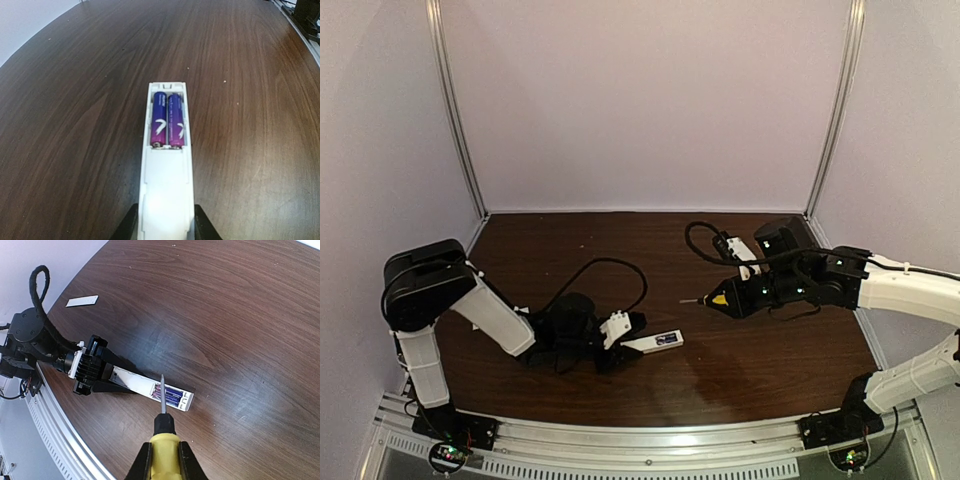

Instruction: Unload the batteries from the remote control

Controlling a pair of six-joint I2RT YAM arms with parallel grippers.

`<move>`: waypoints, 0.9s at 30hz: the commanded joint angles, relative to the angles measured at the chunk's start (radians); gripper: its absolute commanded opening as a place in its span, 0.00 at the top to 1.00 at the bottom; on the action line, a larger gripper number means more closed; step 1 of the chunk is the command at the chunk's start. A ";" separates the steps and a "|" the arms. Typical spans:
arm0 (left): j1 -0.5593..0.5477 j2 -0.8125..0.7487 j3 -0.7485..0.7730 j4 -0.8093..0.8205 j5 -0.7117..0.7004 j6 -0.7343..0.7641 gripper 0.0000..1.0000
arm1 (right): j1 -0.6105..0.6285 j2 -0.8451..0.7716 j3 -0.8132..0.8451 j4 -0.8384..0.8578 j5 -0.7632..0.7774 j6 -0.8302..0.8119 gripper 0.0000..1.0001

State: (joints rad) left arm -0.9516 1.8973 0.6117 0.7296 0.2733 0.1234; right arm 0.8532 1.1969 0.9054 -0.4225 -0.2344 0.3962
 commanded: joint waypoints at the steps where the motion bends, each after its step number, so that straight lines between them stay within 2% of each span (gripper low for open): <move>1: -0.015 -0.035 0.029 -0.089 -0.047 0.045 1.00 | 0.001 -0.003 -0.005 -0.009 0.025 -0.003 1.00; 9: -0.053 -0.161 0.011 -0.125 -0.228 0.150 1.00 | 0.001 -0.008 -0.009 -0.006 0.068 -0.017 1.00; 16: -0.071 -0.211 0.024 -0.151 -0.360 0.250 1.00 | 0.003 -0.003 -0.024 0.011 0.058 -0.020 1.00; 27: -0.077 -0.191 0.037 -0.162 -0.410 0.288 1.00 | 0.013 -0.005 -0.079 0.047 0.065 0.015 1.00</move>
State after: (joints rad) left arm -1.0210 1.7073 0.6266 0.5446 -0.1116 0.3916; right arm 0.8539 1.1969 0.8494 -0.4095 -0.1944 0.3931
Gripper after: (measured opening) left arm 0.292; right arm 0.167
